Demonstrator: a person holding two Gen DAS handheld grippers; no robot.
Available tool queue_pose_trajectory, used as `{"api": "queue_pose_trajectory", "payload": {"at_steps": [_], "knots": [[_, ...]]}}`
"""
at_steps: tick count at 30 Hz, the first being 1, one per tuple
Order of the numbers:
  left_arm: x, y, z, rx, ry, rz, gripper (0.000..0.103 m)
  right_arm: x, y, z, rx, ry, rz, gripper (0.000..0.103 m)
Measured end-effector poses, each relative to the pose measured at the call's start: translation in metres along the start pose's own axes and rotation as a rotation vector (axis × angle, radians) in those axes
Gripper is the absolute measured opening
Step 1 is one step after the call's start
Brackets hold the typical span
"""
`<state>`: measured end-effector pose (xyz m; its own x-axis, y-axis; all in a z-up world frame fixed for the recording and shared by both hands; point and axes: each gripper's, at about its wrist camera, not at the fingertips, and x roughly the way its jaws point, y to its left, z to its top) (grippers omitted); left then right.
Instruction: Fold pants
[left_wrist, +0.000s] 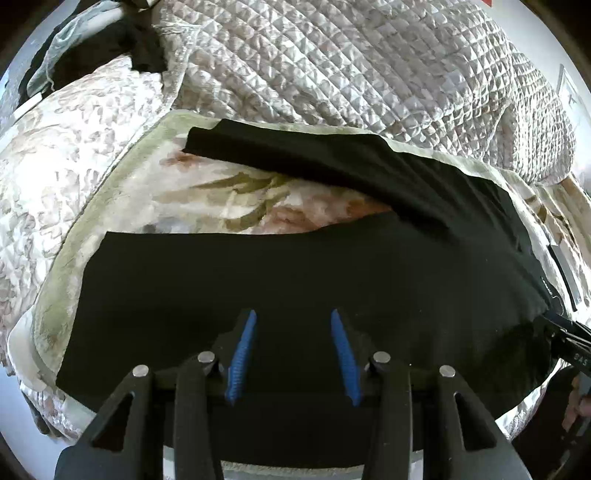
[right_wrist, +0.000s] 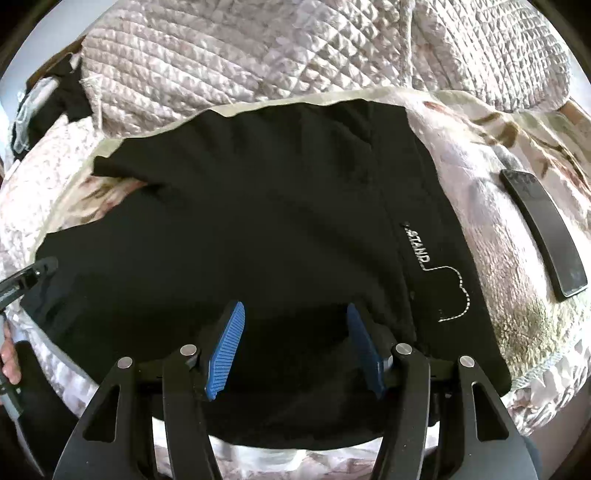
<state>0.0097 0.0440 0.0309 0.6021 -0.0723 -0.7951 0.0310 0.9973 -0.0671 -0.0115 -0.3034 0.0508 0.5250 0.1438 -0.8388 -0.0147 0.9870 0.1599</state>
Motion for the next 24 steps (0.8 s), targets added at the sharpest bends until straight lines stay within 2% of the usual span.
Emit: {"api": "queue_pose_trajectory", "payload": {"at_steps": [8, 14, 18, 24], "knots": [[0.008, -0.010, 0.013, 0.040, 0.003, -0.020, 0.045, -0.002, 0.001, 0.015, -0.010, -0.022, 0.025, 0.058], [0.020, -0.019, 0.038, 0.088, -0.002, -0.046, 0.046, 0.007, 0.009, 0.040, -0.057, -0.031, 0.063, 0.058], [0.031, -0.021, 0.067, 0.112, -0.023, -0.062, 0.057, 0.018, 0.012, 0.066, -0.112, -0.040, 0.091, 0.058], [0.063, -0.022, 0.115, 0.113, -0.032, -0.095, 0.066, 0.051, 0.010, 0.115, -0.176, -0.029, 0.114, 0.058]]}}
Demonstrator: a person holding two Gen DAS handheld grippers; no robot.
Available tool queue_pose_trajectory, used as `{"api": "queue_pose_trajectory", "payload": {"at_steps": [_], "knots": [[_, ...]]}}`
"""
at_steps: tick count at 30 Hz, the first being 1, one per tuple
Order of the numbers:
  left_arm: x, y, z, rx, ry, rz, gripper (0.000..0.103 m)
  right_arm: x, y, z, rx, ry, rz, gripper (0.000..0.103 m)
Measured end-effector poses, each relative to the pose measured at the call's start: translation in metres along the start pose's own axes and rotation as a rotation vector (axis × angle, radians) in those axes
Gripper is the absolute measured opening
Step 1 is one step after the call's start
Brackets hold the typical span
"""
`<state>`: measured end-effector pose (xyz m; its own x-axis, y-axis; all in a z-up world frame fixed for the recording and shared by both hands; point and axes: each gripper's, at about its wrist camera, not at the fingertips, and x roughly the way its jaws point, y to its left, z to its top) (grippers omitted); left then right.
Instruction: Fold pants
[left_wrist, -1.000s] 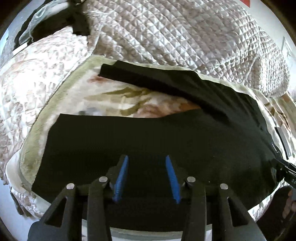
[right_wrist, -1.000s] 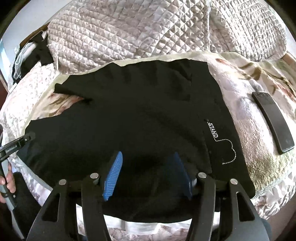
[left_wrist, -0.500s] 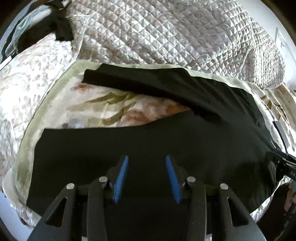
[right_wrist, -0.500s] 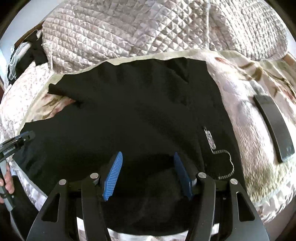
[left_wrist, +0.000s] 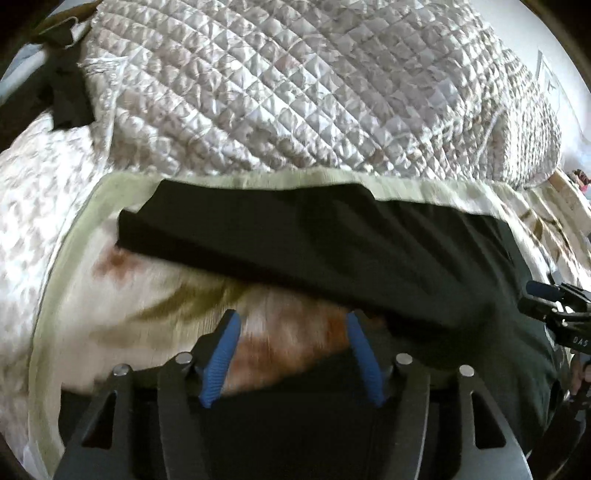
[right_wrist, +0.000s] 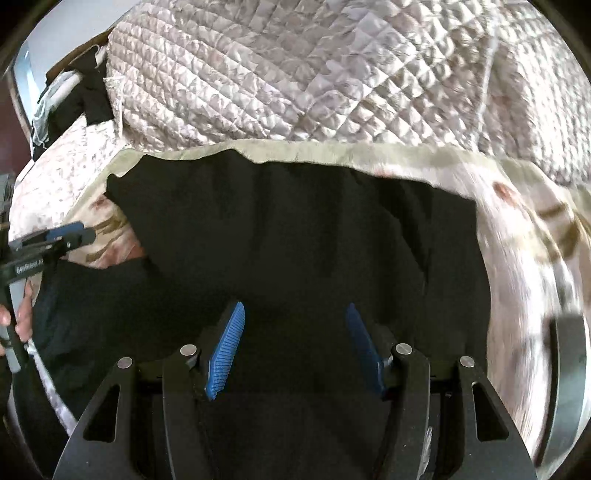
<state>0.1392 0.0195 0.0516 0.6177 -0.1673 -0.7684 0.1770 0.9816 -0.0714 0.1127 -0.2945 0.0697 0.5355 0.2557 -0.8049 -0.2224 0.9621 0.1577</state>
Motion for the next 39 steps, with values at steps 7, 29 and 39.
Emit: {"api": "queue_pose_trajectory", "payload": {"at_steps": [7, 29, 39], "knots": [[0.055, 0.003, 0.057, -0.004, -0.003, -0.028, 0.072, 0.044, -0.016, 0.056, -0.062, -0.022, 0.025, 0.063], [0.147, -0.044, 0.084, 0.156, 0.013, 0.003, 0.003, 0.128, -0.023, 0.121, -0.227, 0.054, 0.018, 0.010], [0.028, -0.024, 0.051, 0.070, -0.157, -0.040, 0.002, 0.003, 0.010, 0.093, -0.209, -0.152, 0.100, 0.009]]}}
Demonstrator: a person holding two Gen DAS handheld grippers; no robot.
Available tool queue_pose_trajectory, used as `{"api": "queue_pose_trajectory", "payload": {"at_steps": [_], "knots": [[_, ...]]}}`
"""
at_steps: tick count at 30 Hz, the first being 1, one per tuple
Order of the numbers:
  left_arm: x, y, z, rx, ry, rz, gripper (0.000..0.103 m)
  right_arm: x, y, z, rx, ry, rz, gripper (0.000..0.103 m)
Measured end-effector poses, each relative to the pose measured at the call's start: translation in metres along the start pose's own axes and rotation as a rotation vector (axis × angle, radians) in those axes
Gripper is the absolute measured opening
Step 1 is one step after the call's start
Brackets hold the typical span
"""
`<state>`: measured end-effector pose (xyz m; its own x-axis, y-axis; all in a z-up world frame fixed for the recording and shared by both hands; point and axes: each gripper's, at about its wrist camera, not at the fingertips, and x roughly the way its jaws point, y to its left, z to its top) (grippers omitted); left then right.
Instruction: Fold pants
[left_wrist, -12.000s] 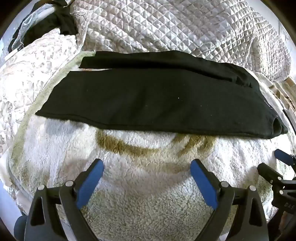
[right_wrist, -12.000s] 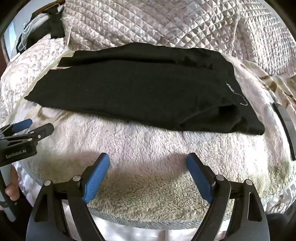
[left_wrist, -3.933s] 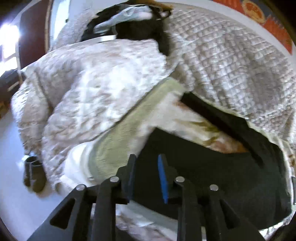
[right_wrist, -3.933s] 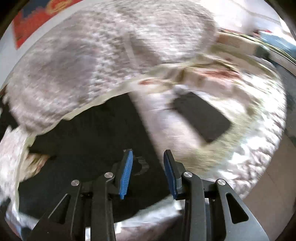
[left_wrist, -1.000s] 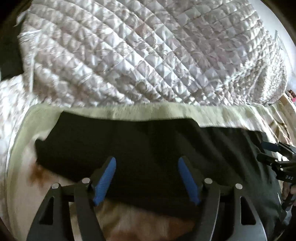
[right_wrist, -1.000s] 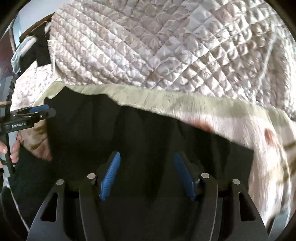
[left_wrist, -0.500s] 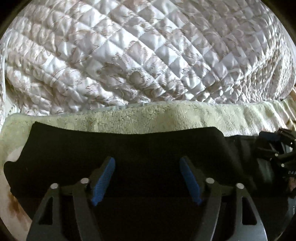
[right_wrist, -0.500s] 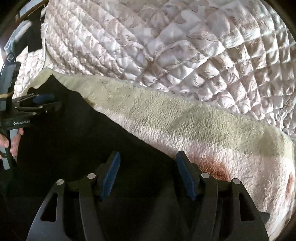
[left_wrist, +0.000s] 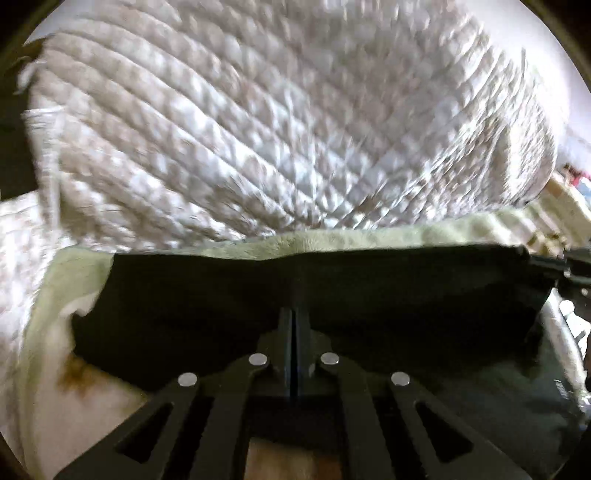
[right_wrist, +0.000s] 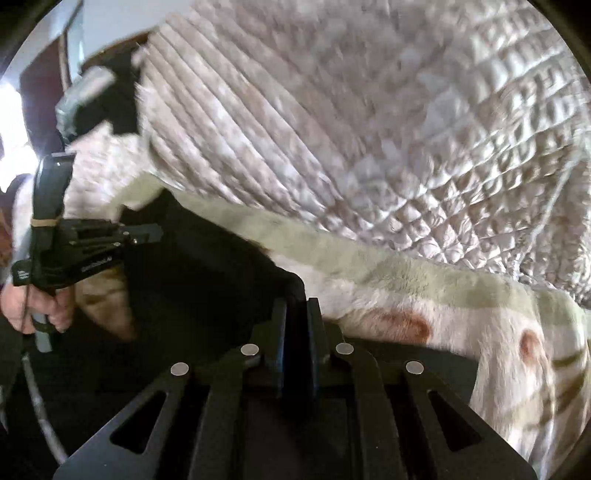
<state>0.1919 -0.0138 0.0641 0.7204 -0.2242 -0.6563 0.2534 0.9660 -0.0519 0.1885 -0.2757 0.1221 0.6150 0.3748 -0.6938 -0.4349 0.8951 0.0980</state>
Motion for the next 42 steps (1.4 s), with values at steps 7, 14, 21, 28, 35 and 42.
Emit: {"api": "queue_pose_trajectory", "payload": {"at_steps": [7, 14, 21, 28, 35, 42], "knots": [[-0.091, -0.008, -0.068, -0.092, -0.049, -0.065, 0.002, -0.067, 0.068, -0.082, 0.034, 0.002, 0.073, 0.009], [-0.094, -0.016, -0.165, -0.133, 0.143, -0.075, 0.002, -0.056, 0.090, -0.198, 0.240, 0.191, 0.139, 0.014], [-0.115, -0.002, -0.162, -0.170, 0.122, -0.045, 0.005, -0.089, 0.084, -0.201, 0.346, 0.101, 0.158, 0.025], [-0.092, 0.006, -0.118, -0.131, 0.078, 0.022, 0.051, -0.111, 0.063, -0.216, 0.498, 0.065, 0.086, 0.028], [-0.029, 0.016, -0.093, -0.090, 0.145, 0.138, 0.052, -0.113, 0.039, -0.240, 0.703, 0.119, 0.085, 0.041], [0.011, 0.017, -0.083, -0.048, 0.162, 0.198, 0.042, -0.109, 0.021, -0.251, 0.826, 0.114, 0.085, 0.052]]}}
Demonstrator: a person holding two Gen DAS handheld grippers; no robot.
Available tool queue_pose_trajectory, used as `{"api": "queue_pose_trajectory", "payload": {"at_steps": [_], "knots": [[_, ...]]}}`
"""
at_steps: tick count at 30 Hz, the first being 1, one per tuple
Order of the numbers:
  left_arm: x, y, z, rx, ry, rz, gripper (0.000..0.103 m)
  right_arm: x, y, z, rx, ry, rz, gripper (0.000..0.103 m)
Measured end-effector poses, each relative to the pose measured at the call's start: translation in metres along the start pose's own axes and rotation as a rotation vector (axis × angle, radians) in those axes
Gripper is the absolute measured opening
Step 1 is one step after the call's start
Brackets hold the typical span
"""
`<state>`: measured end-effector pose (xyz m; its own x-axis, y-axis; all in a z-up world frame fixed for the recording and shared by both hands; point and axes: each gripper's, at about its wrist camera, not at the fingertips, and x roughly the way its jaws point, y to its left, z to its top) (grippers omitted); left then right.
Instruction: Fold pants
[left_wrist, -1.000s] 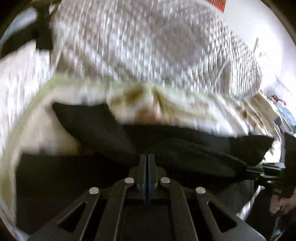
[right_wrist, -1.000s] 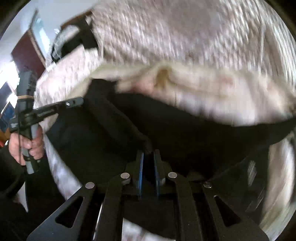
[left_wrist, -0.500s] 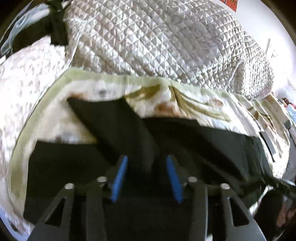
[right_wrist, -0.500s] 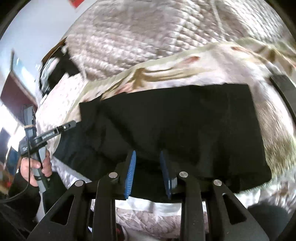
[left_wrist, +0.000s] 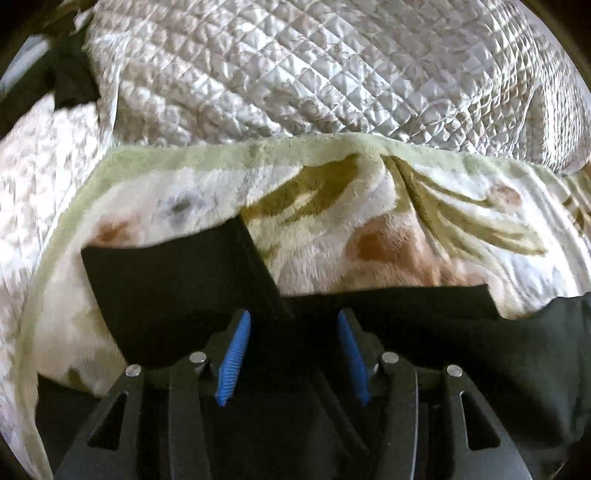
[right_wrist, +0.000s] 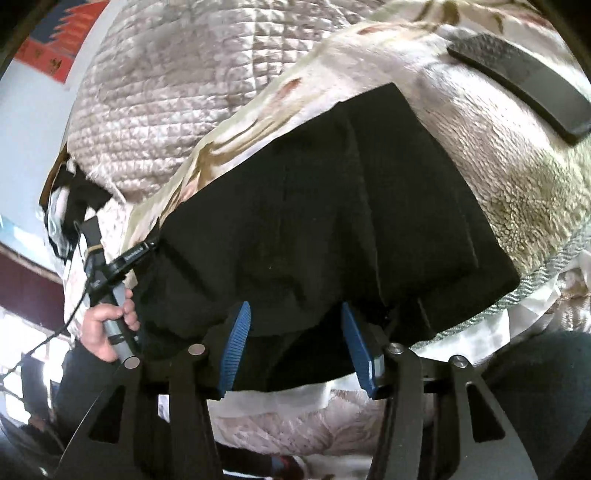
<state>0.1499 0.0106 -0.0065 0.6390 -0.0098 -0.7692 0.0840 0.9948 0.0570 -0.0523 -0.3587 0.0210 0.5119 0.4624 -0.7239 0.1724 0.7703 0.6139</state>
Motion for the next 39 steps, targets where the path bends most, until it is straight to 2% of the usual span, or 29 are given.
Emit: {"api": "queue_pose_trajectory", "payload": {"at_steps": [1, 2, 4, 8, 11, 15, 18, 22, 25, 26, 27, 29, 37, 39], "knots": [[0.000, -0.001, 0.001, 0.005, -0.004, 0.007, 0.031, 0.000, -0.001, 0.000, 0.016, 0.000, 0.003, 0.052], [0.000, 0.000, 0.002, 0.008, -0.003, 0.019, 0.013, -0.001, -0.003, -0.001, 0.027, 0.000, 0.001, 0.052], [-0.003, 0.005, 0.004, 0.001, -0.011, 0.011, 0.003, -0.004, -0.005, -0.005, 0.043, 0.003, -0.007, 0.052], [-0.032, 0.024, -0.002, -0.038, -0.108, 0.004, 0.003, -0.007, -0.010, -0.004, 0.062, -0.022, -0.026, 0.052], [-0.069, 0.054, -0.013, -0.130, -0.180, 0.003, 0.002, -0.008, -0.009, 0.002, 0.072, -0.058, -0.042, 0.052], [-0.121, 0.104, -0.048, -0.260, -0.249, 0.026, 0.003, -0.009, -0.009, 0.006, 0.084, -0.092, -0.063, 0.052], [-0.132, 0.128, -0.077, -0.307, -0.232, 0.024, 0.003, -0.010, -0.012, 0.006, 0.109, -0.111, -0.054, 0.052], [-0.115, 0.152, -0.111, -0.399, -0.142, -0.019, 0.003, -0.013, -0.008, 0.006, 0.119, -0.137, -0.065, 0.052], [-0.103, 0.158, -0.121, -0.465, -0.100, -0.066, 0.007, -0.017, -0.005, 0.006, 0.119, -0.145, -0.068, 0.052], [-0.101, 0.158, -0.121, -0.475, -0.096, -0.076, 0.017, -0.019, -0.004, 0.007, 0.118, -0.152, -0.072, 0.052], [-0.099, 0.158, -0.121, -0.482, -0.095, -0.087, 0.030, -0.021, -0.003, 0.007, 0.119, -0.159, -0.075, 0.052], [-0.097, 0.156, -0.119, -0.488, -0.112, -0.099, 0.042, -0.025, -0.004, 0.008, 0.121, -0.171, -0.077, 0.052], [-0.088, 0.155, -0.098, -0.506, -0.135, -0.118, 0.045, -0.027, -0.014, 0.014, 0.158, -0.225, -0.092, 0.052], [-0.092, 0.154, -0.098, -0.524, -0.153, -0.144, 0.057, -0.028, -0.014, 0.014, 0.155, -0.233, -0.093, 0.052]]}}
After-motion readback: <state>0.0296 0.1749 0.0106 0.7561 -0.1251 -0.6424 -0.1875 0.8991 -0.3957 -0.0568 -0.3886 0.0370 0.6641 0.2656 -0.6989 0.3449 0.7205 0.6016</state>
